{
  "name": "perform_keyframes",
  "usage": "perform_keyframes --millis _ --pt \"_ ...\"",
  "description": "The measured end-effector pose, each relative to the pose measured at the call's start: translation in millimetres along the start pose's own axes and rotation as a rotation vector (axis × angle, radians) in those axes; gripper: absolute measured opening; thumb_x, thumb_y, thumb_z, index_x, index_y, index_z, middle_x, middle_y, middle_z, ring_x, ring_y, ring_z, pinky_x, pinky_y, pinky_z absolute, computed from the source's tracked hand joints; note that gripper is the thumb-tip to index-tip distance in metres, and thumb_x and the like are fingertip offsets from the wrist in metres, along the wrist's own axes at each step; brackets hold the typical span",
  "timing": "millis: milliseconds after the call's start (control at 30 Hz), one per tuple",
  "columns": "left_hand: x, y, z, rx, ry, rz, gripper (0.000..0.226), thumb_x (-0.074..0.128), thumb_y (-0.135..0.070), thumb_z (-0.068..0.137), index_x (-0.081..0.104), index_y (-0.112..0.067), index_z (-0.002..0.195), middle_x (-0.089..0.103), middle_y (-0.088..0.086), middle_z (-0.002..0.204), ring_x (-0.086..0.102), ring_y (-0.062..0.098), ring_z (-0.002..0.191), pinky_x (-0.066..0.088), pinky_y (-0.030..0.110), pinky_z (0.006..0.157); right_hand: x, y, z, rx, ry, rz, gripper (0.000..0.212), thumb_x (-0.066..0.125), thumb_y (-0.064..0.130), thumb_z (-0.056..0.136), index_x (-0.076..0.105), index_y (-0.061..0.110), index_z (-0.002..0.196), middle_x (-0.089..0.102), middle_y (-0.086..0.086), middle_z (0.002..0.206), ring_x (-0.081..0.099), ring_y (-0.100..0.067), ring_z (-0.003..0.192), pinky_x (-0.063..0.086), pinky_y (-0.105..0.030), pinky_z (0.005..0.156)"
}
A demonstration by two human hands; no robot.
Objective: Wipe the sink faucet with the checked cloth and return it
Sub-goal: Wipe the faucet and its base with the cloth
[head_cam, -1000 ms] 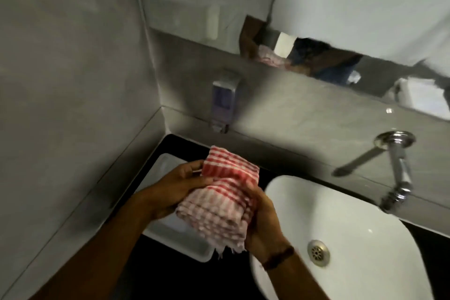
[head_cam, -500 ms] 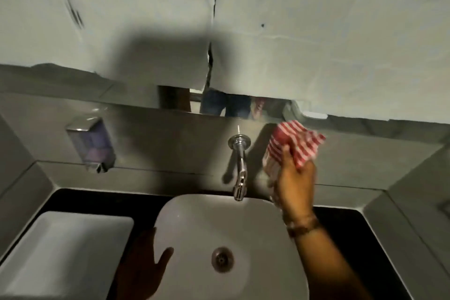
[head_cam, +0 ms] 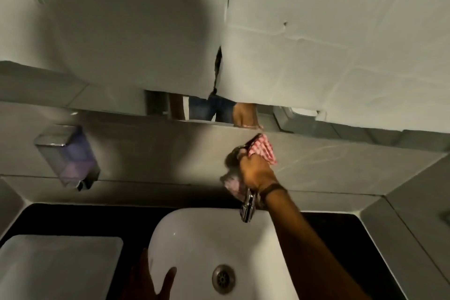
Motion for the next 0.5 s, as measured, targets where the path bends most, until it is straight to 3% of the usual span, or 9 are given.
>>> perform_keyframes --millis 100,167,200,233,267,300,400,433,500 --pt "8.7 9.1 6.9 -0.009 -0.008 -0.041 0.119 0.056 -0.079 0.060 0.019 -0.021 0.156 0.027 0.003 0.161 0.032 0.030 0.142 0.030 0.051 0.115 2.7 6.1 -4.9 -0.087 -0.077 -0.065 0.038 0.046 0.036 0.104 0.061 0.009 0.127 0.068 -0.019 0.124 0.066 -0.038 0.106 0.046 -0.033 0.086" --pt "15.2 17.0 10.7 -0.023 0.024 -0.084 0.116 0.059 -0.077 0.062 0.016 -0.025 0.156 0.024 -0.001 0.162 0.032 0.027 0.143 0.030 0.053 0.116 4.6 -14.4 5.4 0.050 0.011 0.410 0.051 0.043 0.039 0.106 0.052 0.005 0.142 0.066 -0.020 0.130 0.073 -0.025 0.092 0.050 -0.023 0.080" --pt "20.7 24.4 15.1 -0.010 0.039 -0.106 0.114 0.062 -0.077 0.063 0.013 -0.032 0.156 0.023 -0.003 0.163 0.032 0.026 0.144 0.031 0.057 0.117 18.2 -21.9 6.5 0.168 0.193 0.779 0.062 0.045 0.044 0.103 0.045 0.003 0.150 0.065 -0.020 0.133 0.077 -0.022 0.093 0.057 -0.025 0.082" --pt "27.8 33.9 21.0 -0.002 0.058 -0.133 0.113 0.065 -0.076 0.063 0.011 -0.039 0.155 0.022 -0.005 0.164 0.032 0.025 0.146 0.031 0.060 0.116 29.5 -31.4 1.6 0.299 0.302 0.988 0.073 0.048 0.052 0.099 0.046 0.002 0.151 0.065 -0.022 0.135 0.078 -0.027 0.101 0.060 -0.035 0.090" --pt "38.8 49.4 28.9 -0.005 0.068 -0.171 0.113 0.068 -0.075 0.062 0.011 -0.044 0.154 0.022 -0.006 0.164 0.031 0.025 0.147 0.031 0.063 0.116 36.4 -42.2 2.3 0.359 0.305 1.052 0.077 0.047 0.059 0.096 0.053 0.000 0.145 0.068 -0.025 0.132 0.076 -0.035 0.107 0.058 -0.045 0.097" --pt "48.9 63.0 34.9 -0.015 0.068 -0.199 0.113 0.070 -0.075 0.061 0.012 -0.046 0.153 0.023 -0.006 0.164 0.031 0.025 0.147 0.031 0.064 0.115 38.8 -45.7 1.9 0.364 0.310 1.077 0.077 0.044 0.062 0.095 0.062 -0.001 0.135 0.072 -0.025 0.124 0.076 -0.039 0.103 0.058 -0.048 0.095" --pt "39.9 52.6 33.2 -0.030 0.017 -0.138 0.116 0.060 -0.085 0.058 0.009 -0.044 0.154 0.027 -0.002 0.162 0.035 0.027 0.144 0.035 0.062 0.113 20.6 -36.7 9.8 0.188 0.172 0.823 0.062 0.040 0.055 0.103 0.071 0.002 0.113 0.076 -0.018 0.097 0.072 -0.031 0.081 0.059 -0.030 0.074" --pt "32.9 43.3 27.8 -0.040 0.023 -0.110 0.116 0.055 -0.089 0.058 0.008 -0.044 0.154 0.029 -0.001 0.160 0.037 0.028 0.142 0.036 0.061 0.113 6.6 -31.1 8.2 0.067 0.041 0.610 0.050 0.041 0.046 0.106 0.070 0.005 0.108 0.074 -0.017 0.096 0.068 -0.027 0.081 0.055 -0.025 0.073" --pt "23.6 35.9 20.2 -0.058 0.018 -0.045 0.117 0.046 -0.093 0.058 0.008 -0.039 0.154 0.032 0.002 0.159 0.041 0.029 0.139 0.039 0.057 0.112 -6.8 -12.7 -4.3 -0.250 -0.157 0.006 0.033 0.042 0.033 0.106 0.065 0.010 0.100 0.072 -0.017 0.101 0.064 -0.028 0.085 0.050 -0.033 0.076"
Point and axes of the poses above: each hand's wrist, its own z-axis towards the middle knuckle, its own x-axis out of the palm, y = z × x, the point moved 7 cm from there along z, towards the middle knuckle
